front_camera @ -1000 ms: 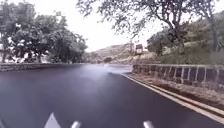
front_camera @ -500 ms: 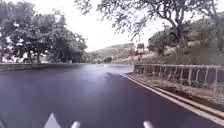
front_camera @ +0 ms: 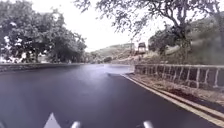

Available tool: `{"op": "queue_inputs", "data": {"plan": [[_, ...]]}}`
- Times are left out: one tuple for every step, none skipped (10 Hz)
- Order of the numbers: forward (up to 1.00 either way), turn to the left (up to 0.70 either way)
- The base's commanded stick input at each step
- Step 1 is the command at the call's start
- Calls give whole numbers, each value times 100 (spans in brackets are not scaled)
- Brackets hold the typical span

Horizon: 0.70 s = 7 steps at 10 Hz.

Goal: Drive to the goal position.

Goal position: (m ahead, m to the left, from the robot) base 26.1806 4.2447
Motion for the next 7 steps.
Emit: {"op": "queue_inputs", "data": {"plan": [[70,0],[70,0],[70,0],[70,0],[70,0],[70,0],[70,0]]}}
